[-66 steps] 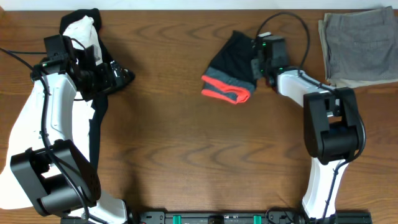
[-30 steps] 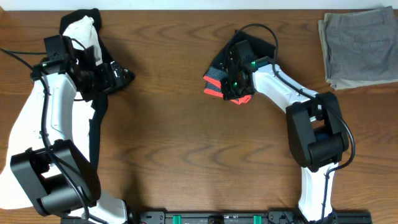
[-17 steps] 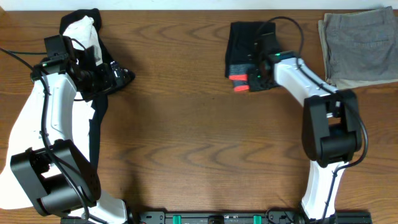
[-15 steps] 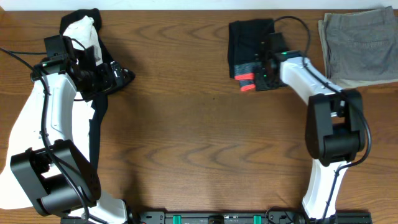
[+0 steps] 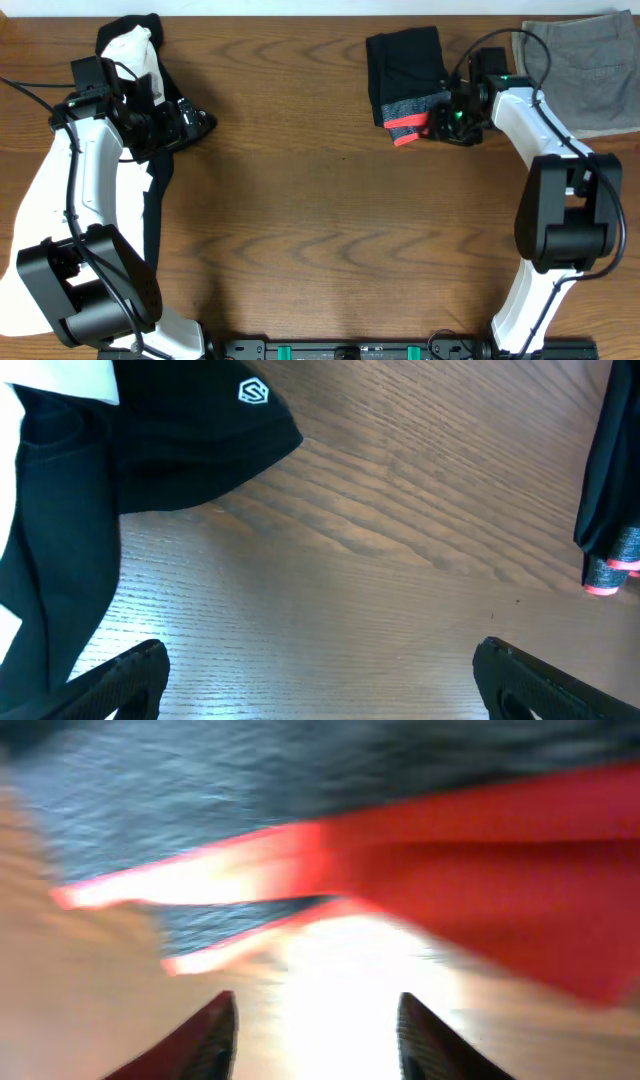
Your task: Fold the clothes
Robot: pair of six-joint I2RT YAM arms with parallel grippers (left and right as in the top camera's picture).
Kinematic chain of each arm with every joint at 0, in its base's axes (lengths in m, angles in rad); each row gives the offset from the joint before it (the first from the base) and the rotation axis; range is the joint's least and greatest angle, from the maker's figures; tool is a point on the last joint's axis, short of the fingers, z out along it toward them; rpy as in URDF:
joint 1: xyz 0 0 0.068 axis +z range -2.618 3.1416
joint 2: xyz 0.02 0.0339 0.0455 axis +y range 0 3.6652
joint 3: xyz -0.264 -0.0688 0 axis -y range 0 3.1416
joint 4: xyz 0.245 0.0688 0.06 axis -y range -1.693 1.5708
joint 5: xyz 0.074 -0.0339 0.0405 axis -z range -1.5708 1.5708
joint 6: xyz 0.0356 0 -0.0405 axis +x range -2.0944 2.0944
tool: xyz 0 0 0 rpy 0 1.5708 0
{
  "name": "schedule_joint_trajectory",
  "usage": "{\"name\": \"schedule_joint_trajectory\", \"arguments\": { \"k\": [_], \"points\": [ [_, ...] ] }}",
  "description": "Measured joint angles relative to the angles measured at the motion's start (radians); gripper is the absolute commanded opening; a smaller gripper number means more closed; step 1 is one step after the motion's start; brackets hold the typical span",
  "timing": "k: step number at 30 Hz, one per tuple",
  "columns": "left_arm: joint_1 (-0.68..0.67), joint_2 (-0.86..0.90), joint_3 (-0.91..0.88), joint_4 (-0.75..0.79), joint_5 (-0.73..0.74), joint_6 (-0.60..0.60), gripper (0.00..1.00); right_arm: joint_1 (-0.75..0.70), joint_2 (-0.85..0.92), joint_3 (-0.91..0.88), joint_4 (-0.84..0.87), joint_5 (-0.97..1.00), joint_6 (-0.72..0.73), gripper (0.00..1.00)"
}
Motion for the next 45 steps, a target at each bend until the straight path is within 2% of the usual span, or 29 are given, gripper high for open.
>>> {"name": "schedule_joint_trajectory", "arguments": {
  "k": [1, 3, 4, 15, 22, 34, 40, 45],
  "points": [
    [0.000, 0.000, 0.000, 0.000, 0.000, 0.000, 0.98, 0.012, -0.008, 0.000, 0.003, -0.015, 0.019, 0.71],
    [0.000, 0.000, 0.000, 0.000, 0.000, 0.000, 0.98, 0.043, -0.014, 0.000, 0.009, -0.012, 0.087, 0.93],
    [0.000, 0.000, 0.000, 0.000, 0.000, 0.000, 0.98, 0.059, -0.014, 0.000, 0.013, 0.007, 0.121, 0.99],
    [0.000, 0.000, 0.000, 0.000, 0.000, 0.000, 0.98, 0.222, -0.014, -0.091, 0.253, 0.304, 0.558, 0.99],
    [0.000, 0.000, 0.000, 0.000, 0.000, 0.000, 0.98, 0.224, -0.027, -0.168, 0.354, 0.363, 0.721, 0.99],
    [0.000, 0.000, 0.000, 0.000, 0.000, 0.000, 0.98, 0.171, -0.031, -0.180, 0.398, 0.337, 0.731, 0.99],
    [0.000, 0.000, 0.000, 0.001, 0.000, 0.000, 0.98, 0.175, -0.052, -0.195, 0.385, 0.274, 0.665, 0.99],
    [0.000, 0.000, 0.000, 0.006, 0.000, 0.000, 0.98, 0.220, -0.138, -0.205, 0.312, 0.255, 0.603, 0.99]
  ]
}}
